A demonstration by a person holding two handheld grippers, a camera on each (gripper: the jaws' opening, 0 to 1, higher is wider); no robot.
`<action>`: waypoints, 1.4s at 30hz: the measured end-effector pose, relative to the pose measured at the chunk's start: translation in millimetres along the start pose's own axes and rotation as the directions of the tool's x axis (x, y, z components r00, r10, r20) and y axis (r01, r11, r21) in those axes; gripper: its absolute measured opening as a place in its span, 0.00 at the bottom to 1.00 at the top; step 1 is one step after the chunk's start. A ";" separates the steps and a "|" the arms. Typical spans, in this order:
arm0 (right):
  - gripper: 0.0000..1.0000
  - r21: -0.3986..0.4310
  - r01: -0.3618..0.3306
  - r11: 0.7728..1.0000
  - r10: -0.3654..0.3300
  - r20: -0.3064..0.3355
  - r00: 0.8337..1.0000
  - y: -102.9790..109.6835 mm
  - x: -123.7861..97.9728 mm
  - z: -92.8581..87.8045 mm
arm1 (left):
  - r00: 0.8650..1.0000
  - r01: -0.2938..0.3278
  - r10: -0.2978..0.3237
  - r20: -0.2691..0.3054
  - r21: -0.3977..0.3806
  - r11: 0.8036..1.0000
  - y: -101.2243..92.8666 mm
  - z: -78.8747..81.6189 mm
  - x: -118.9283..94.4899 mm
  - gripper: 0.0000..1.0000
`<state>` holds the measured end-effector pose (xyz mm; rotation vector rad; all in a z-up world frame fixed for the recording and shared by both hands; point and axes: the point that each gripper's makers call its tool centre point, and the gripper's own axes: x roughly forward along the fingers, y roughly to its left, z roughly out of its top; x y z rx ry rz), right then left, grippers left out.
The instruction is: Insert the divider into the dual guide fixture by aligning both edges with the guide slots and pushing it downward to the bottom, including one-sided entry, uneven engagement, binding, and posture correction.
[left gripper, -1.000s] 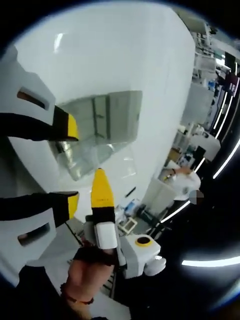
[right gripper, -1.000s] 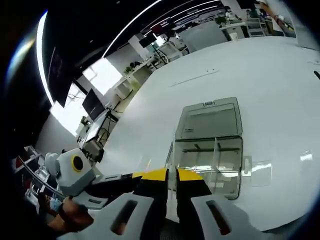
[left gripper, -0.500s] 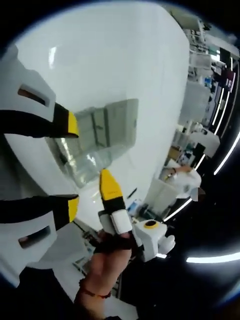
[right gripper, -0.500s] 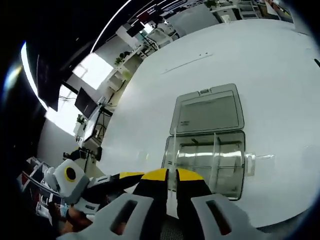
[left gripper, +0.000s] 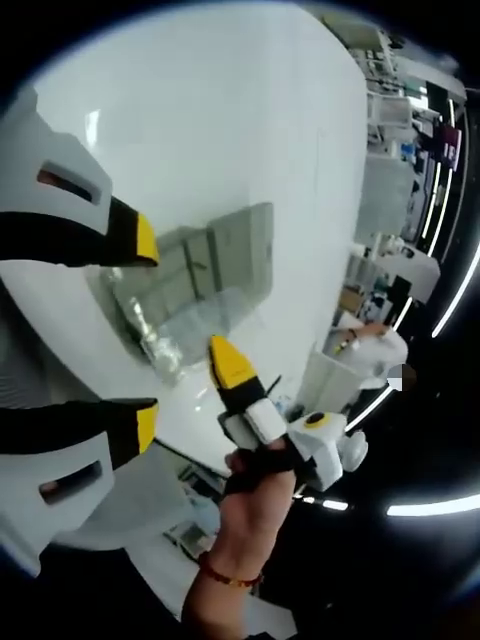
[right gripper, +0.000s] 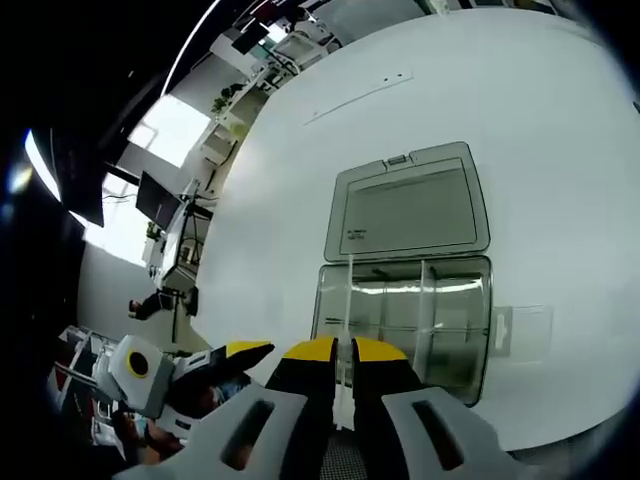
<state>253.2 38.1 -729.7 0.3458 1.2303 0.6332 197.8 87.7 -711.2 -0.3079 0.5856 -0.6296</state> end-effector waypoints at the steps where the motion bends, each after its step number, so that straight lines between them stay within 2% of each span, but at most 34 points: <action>1: 0.00 0.007 0.007 1.000 -0.007 -0.015 1.000 -0.8 1.3 -0.8 | 1.000 0.000 0.000 0.000 0.008 1.000 0.8 0.2 -0.2 0.53; 5: 0.00 0.020 0.009 1.000 -0.008 -0.035 0.999 -0.5 5.2 -0.5 | 1.000 -0.002 0.002 -0.009 0.041 0.999 3.4 -1.1 -1.3 0.56; 12: 0.00 -0.003 0.064 0.998 -0.064 -0.064 0.996 -6.7 8.3 -0.9 | 1.000 0.001 0.003 -0.022 0.145 0.989 7.3 -0.5 -4.2 0.63; 24: 0.00 0.017 0.094 0.995 -0.093 -0.076 0.993 -9.8 13.6 0.5 | 0.999 0.015 -0.005 -0.044 0.229 0.973 11.7 -2.4 -4.9 0.77; 29: 0.00 0.001 0.131 0.991 -0.130 -0.082 0.988 -15.0 16.9 1.3 | 0.999 0.026 -0.017 -0.043 0.213 0.977 15.5 -1.2 -3.3 0.78; 34: 0.00 0.005 0.129 0.992 -0.127 -0.116 0.985 -13.6 22.2 -2.0 | 0.999 0.031 -0.022 -0.047 0.204 0.978 19.4 -1.5 -3.5 0.78; 42: 0.00 -0.002 0.135 0.991 -0.134 -0.136 0.982 -11.8 23.4 -6.8 | 0.999 0.021 -0.014 -0.037 0.189 0.982 25.7 0.9 -5.1 0.77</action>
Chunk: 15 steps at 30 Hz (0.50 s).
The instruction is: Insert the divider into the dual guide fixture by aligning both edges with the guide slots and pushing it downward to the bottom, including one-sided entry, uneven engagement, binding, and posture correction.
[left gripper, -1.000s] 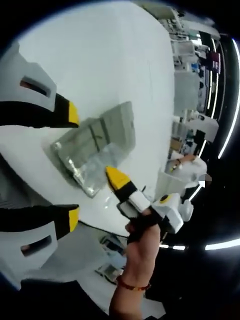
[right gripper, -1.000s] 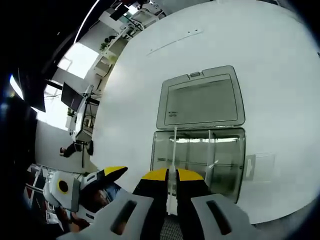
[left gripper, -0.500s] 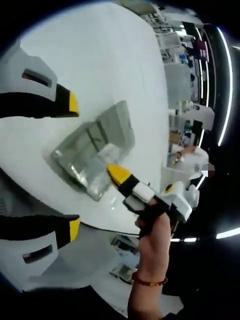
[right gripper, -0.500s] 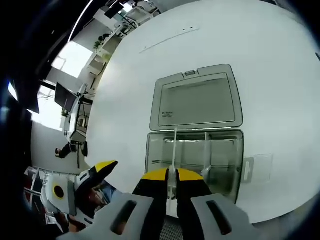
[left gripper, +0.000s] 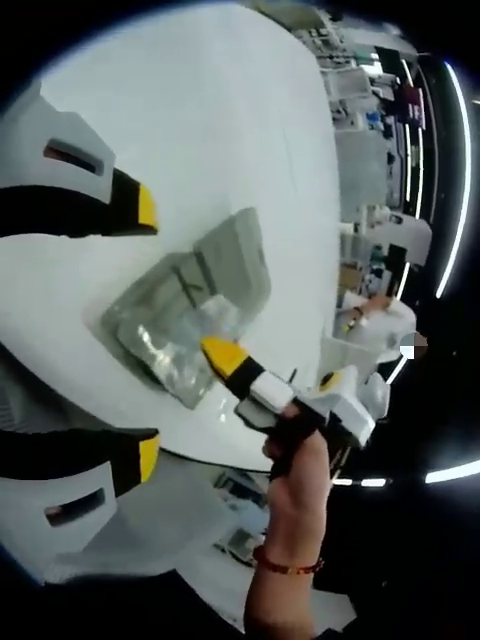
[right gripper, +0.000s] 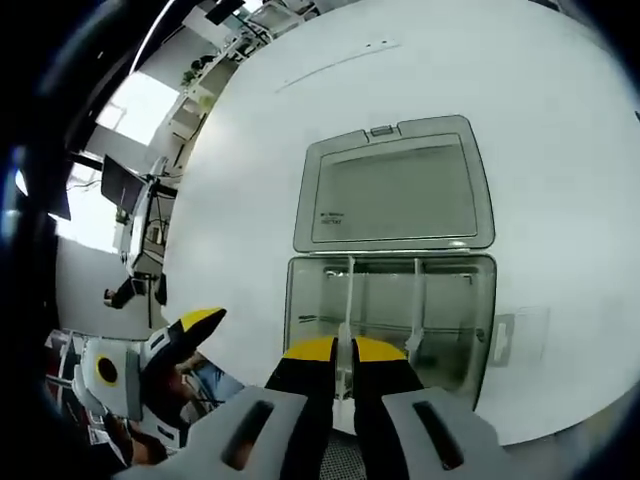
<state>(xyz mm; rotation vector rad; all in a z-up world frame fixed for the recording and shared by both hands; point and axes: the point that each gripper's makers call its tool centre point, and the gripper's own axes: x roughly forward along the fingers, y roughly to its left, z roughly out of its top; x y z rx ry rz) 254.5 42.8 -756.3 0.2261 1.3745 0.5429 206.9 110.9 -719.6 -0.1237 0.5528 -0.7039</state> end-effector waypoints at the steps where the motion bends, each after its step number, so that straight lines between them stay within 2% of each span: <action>1: 0.00 0.000 -0.004 1.000 0.004 0.000 1.000 0.9 -0.9 0.1 | 1.000 -0.002 0.002 -0.001 -0.001 1.000 0.9 -0.9 0.1 0.77; 6: 0.00 -0.001 0.000 1.000 0.000 -0.019 1.000 0.3 -4.6 1.5 | 1.000 0.000 0.000 -0.002 -0.012 1.000 1.2 -2.4 0.0 0.77; 10: 0.00 0.006 -0.010 1.000 0.010 -0.073 0.997 2.7 -4.9 -1.3 | 1.000 0.003 -0.003 -0.005 -0.014 1.000 0.7 -3.6 0.8 0.77; 15: 0.00 -0.007 -0.006 1.000 0.006 -0.109 0.994 5.7 -5.4 -1.0 | 1.000 0.006 -0.006 -0.002 -0.017 1.000 0.6 -3.3 1.3 0.77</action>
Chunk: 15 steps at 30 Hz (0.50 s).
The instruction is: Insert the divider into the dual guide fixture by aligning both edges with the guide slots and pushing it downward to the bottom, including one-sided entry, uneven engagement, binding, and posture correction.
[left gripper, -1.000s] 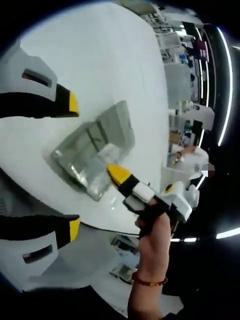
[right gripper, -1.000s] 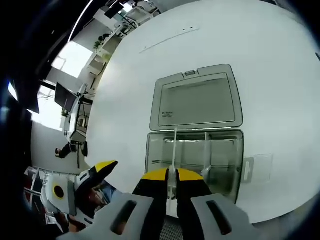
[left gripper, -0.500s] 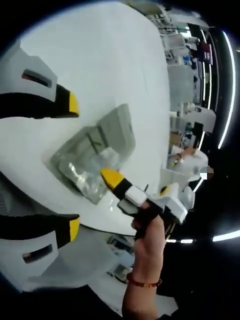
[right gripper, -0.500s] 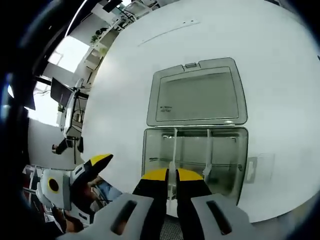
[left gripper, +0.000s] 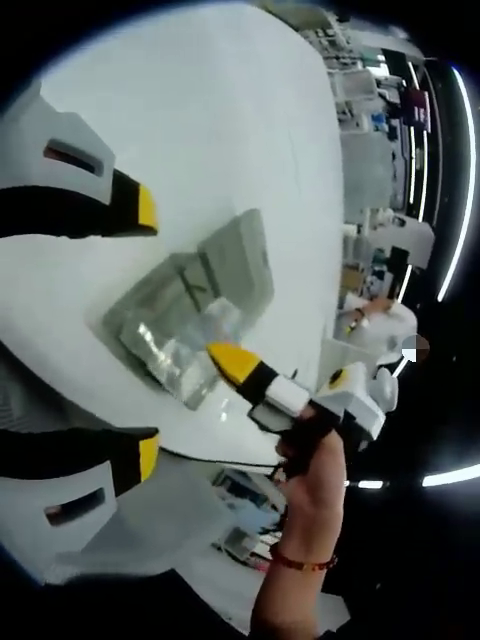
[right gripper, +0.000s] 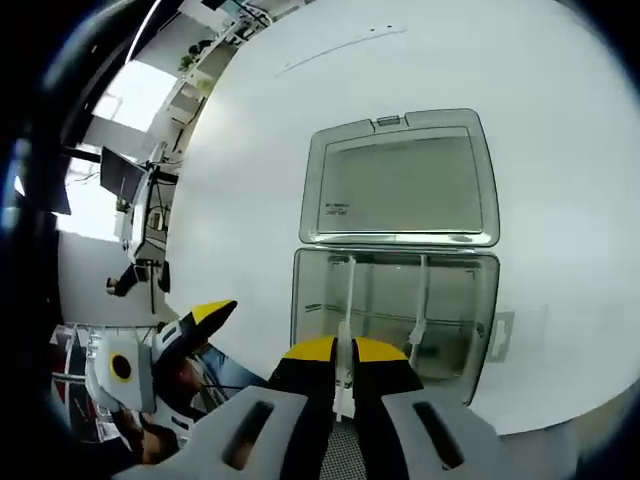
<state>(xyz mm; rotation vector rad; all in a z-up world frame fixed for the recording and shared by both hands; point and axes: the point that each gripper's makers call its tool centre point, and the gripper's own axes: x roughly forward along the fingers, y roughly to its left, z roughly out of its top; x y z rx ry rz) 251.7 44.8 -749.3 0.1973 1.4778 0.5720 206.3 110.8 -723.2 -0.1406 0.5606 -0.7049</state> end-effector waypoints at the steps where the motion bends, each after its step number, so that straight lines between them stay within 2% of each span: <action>1: 0.00 -0.003 0.002 1.000 -0.002 -0.008 1.000 0.1 0.6 0.1 | 1.000 -0.001 0.001 -0.002 -0.002 1.000 0.3 -0.4 0.0 0.77; 15: 0.00 -0.034 0.052 0.998 -0.053 -0.046 0.998 -5.3 11.5 0.7 | 1.000 -0.008 0.008 -0.002 -0.023 1.000 4.0 -0.8 -2.4 0.76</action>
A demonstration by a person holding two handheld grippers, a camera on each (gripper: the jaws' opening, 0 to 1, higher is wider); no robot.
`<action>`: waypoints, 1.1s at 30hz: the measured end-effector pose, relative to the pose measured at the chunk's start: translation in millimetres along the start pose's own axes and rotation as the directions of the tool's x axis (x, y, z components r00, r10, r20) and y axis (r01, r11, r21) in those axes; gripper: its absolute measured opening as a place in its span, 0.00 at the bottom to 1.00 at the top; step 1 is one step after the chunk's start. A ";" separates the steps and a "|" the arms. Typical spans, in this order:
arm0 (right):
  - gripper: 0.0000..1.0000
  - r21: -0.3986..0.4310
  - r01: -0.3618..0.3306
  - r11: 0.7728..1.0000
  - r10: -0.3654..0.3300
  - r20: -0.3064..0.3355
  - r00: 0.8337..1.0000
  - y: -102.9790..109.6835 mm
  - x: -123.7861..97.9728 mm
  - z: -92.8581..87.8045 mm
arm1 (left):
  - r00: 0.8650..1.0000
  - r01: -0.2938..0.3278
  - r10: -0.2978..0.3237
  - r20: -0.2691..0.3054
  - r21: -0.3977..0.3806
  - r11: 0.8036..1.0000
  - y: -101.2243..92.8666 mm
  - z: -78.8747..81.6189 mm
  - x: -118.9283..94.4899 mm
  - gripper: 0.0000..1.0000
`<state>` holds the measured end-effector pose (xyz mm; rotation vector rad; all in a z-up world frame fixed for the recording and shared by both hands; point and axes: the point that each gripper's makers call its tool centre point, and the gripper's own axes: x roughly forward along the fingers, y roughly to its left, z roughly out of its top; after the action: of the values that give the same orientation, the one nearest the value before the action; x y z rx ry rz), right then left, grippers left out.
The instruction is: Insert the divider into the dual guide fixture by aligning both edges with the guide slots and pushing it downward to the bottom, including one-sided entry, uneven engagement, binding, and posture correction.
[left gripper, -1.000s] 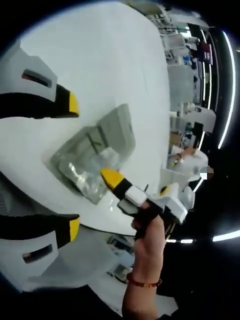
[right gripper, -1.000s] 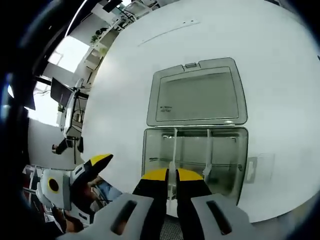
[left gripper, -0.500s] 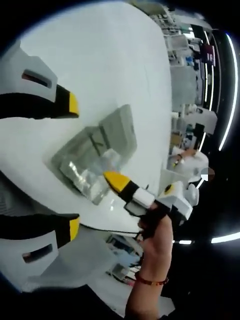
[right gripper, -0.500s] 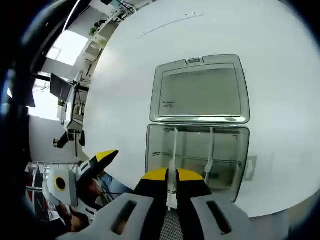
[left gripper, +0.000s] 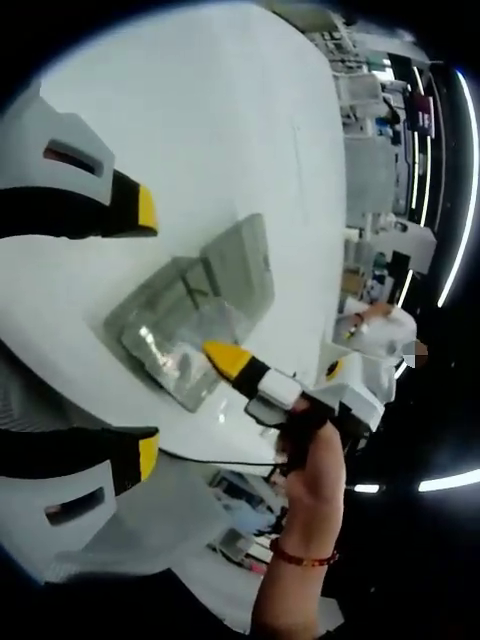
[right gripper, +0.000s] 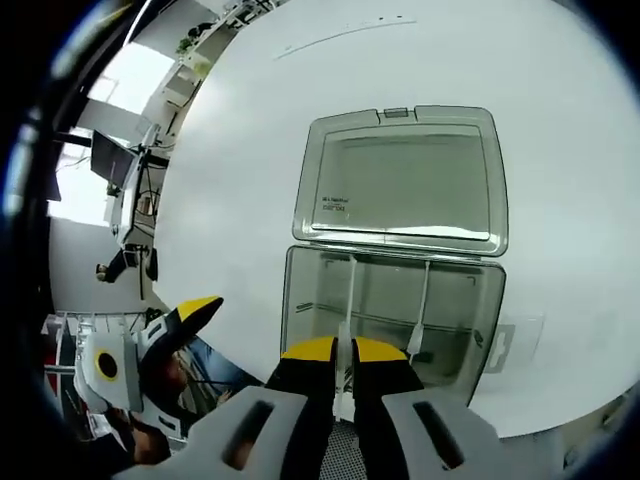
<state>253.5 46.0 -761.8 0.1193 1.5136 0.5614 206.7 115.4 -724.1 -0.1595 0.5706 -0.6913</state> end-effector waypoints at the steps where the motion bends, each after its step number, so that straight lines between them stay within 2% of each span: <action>1: 0.00 -0.002 0.002 1.000 -0.002 0.000 1.000 -0.4 0.4 0.1 | 1.000 0.000 0.000 0.000 -0.001 1.000 0.1 -0.1 -0.2 0.76; 15: 0.00 -0.004 0.025 1.000 -0.025 -0.008 1.000 -4.3 4.7 2.1 | 1.000 0.002 -0.002 -0.008 -0.011 1.000 1.4 -1.1 0.8 0.75; 33: 0.00 -0.096 0.077 0.992 -0.078 -0.010 0.997 0.3 6.1 3.7 | 0.999 0.016 -0.017 -0.029 -0.017 1.000 -1.2 -5.1 3.4 0.75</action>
<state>256.7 49.7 -766.9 -0.0177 1.4948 0.5724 205.4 112.6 -729.4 -0.1702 0.6039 -0.7058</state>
